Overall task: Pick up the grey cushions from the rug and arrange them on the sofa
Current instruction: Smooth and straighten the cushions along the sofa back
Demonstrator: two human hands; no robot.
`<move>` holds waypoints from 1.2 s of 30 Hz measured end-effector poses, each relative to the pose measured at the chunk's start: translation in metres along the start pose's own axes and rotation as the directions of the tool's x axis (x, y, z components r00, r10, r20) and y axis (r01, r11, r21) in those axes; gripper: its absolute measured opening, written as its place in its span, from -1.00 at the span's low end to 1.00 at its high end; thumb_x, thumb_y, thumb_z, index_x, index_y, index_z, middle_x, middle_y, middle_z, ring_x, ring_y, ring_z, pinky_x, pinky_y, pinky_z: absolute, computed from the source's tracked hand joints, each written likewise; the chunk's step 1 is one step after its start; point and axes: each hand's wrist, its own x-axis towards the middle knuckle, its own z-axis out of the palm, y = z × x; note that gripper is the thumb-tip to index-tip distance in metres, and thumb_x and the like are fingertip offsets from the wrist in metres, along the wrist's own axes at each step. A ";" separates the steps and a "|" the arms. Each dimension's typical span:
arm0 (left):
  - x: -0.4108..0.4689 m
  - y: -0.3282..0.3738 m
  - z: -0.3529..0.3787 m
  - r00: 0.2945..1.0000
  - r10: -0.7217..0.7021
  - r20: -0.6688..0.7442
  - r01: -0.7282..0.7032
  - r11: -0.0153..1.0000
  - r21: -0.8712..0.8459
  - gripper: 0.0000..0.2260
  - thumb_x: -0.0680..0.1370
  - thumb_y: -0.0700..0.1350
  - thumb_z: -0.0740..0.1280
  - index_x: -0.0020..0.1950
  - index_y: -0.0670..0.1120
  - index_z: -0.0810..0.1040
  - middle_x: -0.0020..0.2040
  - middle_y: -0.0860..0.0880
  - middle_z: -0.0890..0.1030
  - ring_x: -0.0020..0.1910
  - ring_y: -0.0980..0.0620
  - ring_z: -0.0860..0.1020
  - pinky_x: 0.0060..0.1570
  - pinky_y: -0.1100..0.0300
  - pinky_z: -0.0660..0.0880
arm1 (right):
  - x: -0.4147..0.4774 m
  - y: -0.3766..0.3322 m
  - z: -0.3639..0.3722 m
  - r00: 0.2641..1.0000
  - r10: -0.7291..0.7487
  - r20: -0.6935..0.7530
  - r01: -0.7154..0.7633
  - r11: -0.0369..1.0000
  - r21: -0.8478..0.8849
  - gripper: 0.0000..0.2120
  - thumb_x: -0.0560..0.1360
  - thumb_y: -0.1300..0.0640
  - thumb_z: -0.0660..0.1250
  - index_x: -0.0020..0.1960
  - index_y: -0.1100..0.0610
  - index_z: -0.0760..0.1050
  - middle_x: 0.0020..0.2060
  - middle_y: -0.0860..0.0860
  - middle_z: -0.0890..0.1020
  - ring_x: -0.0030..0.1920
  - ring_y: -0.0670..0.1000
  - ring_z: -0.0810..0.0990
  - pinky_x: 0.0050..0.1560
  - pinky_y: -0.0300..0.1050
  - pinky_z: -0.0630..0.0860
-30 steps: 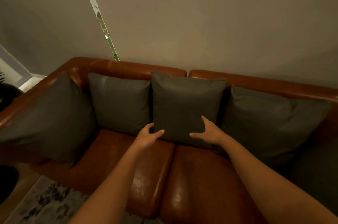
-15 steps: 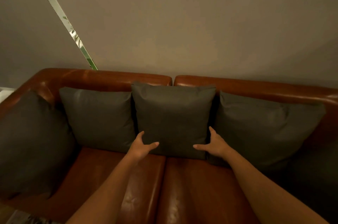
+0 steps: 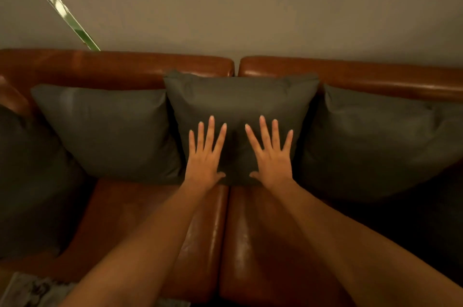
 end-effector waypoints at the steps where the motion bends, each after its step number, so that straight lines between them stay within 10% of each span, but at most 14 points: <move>1: 0.005 -0.004 0.006 1.000 0.015 0.005 -0.016 1.000 0.011 0.35 -0.09 0.20 0.61 0.54 -0.11 -0.02 0.50 -0.28 0.12 0.45 -0.32 0.20 0.36 -0.26 0.11 | 0.004 -0.003 0.004 1.000 0.027 0.008 -0.026 1.000 -0.006 0.53 -0.02 -0.26 0.61 0.50 0.00 -0.47 0.53 0.14 -0.15 0.51 0.24 -0.14 0.35 0.46 -0.10; 8: 0.038 -0.025 0.043 0.996 0.052 0.073 -0.055 0.998 0.041 0.41 -0.02 0.28 0.56 0.52 -0.03 -0.31 0.50 -0.23 -0.12 0.49 -0.30 0.08 0.33 -0.33 -0.11 | 0.026 -0.019 0.042 0.990 0.125 0.063 -0.125 0.992 -0.006 0.54 -0.01 -0.22 0.62 0.46 -0.07 -0.54 0.49 0.16 -0.32 0.49 0.26 -0.23 0.28 0.56 -0.09; 13: 0.064 -0.024 0.052 0.987 0.083 0.136 -0.080 0.997 -0.021 0.27 0.24 0.20 0.51 0.32 0.05 -0.61 0.26 -0.16 -0.65 0.48 -0.29 -0.28 0.19 -0.34 -0.41 | 0.050 -0.020 0.056 0.989 0.149 0.003 -0.149 0.989 0.000 0.57 -0.07 -0.30 0.60 0.44 -0.07 -0.58 0.48 0.18 -0.28 0.47 0.31 -0.20 0.24 0.58 -0.10; 19: 0.092 -0.024 0.064 0.981 0.076 0.180 -0.065 0.996 -0.066 0.13 0.41 0.16 0.41 0.14 0.09 -0.70 0.10 -0.14 -0.72 0.47 -0.30 -0.30 0.16 -0.34 -0.39 | 0.073 -0.012 0.074 0.985 0.158 -0.064 -0.161 0.986 -0.052 0.59 -0.13 -0.32 0.59 0.48 -0.07 -0.50 0.45 0.19 -0.27 0.46 0.33 -0.13 0.20 0.58 -0.04; 25: 0.113 -0.027 0.062 0.972 0.097 0.214 -0.079 0.993 -0.090 0.17 0.25 0.21 0.51 0.29 0.13 -0.51 0.37 -0.15 -0.59 0.48 -0.37 -0.07 0.27 -0.42 -0.12 | 0.094 -0.004 0.082 0.991 0.134 -0.028 -0.135 0.988 -0.069 0.43 -0.31 -0.30 0.59 0.46 -0.07 0.04 0.45 0.19 -0.14 0.41 0.28 0.11 0.10 0.60 0.02; 28: 0.122 -0.025 0.074 0.946 0.097 0.311 -0.066 0.992 -0.111 0.07 0.44 0.15 0.37 0.07 0.11 -0.69 0.04 -0.09 -0.72 0.48 -0.31 -0.28 0.28 -0.39 -0.26 | 0.102 -0.001 0.085 0.993 0.117 -0.005 -0.118 0.992 -0.054 0.47 -0.28 -0.31 0.58 0.50 -0.07 -0.04 0.46 0.19 -0.17 0.43 0.28 0.08 0.12 0.61 0.01; 36: 0.138 -0.026 0.076 0.952 0.090 0.292 -0.063 0.993 -0.100 0.17 0.37 0.15 0.45 0.12 0.11 -0.71 0.18 -0.10 -0.71 0.47 -0.28 -0.33 0.26 -0.36 -0.29 | 0.116 0.004 0.083 0.984 0.132 0.117 -0.130 0.991 -0.030 0.50 0.02 -0.35 0.53 0.34 -0.10 -0.70 0.38 0.15 -0.51 0.45 0.27 -0.29 0.24 0.61 -0.02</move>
